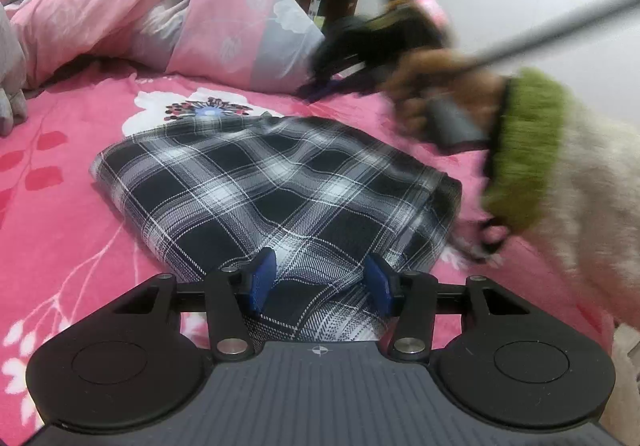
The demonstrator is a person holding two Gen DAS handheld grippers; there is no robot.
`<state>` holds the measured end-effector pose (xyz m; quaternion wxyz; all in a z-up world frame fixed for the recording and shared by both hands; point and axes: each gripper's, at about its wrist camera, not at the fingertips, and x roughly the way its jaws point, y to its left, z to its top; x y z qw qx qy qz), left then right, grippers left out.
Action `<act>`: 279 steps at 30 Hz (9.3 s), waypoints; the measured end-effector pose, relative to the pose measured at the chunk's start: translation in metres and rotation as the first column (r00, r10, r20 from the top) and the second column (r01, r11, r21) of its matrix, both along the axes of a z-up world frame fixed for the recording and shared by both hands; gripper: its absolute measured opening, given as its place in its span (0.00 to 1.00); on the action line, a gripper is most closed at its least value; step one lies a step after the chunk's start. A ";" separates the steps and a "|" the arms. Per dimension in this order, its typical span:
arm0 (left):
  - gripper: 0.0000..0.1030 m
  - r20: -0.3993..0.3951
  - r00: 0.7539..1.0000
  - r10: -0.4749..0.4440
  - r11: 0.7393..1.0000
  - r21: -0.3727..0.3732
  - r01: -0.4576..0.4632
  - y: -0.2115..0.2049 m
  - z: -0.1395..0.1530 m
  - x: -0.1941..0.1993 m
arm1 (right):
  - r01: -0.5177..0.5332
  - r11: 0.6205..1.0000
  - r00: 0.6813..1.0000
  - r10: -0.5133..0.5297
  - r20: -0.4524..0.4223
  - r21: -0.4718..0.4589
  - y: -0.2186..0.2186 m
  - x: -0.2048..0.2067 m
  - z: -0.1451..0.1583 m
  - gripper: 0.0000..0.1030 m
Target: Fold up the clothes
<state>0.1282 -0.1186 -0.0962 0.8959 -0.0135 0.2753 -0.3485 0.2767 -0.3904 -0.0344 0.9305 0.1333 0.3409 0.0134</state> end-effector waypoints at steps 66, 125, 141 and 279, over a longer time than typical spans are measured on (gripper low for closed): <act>1.00 -0.133 0.903 0.409 0.909 0.138 -0.392 0.075 0.069 -0.099 | 0.198 0.980 0.973 -0.199 0.121 0.019 0.089 -0.294 -0.018 1.00; 0.13 -0.618 0.786 -0.014 0.915 -0.325 -0.240 0.135 0.028 0.015 | -0.024 0.804 0.991 0.097 -0.091 0.594 0.002 -0.191 -0.035 0.31; 0.38 -0.290 0.954 0.073 0.963 -0.228 -0.143 0.164 0.068 -0.093 | 0.065 0.706 0.998 -0.036 -0.057 0.705 0.027 -0.319 -0.031 0.48; 0.20 -0.243 0.968 -0.058 0.997 -0.061 0.044 0.044 0.014 -0.106 | -0.008 0.999 0.993 0.002 0.115 0.051 0.097 -0.322 -0.052 0.07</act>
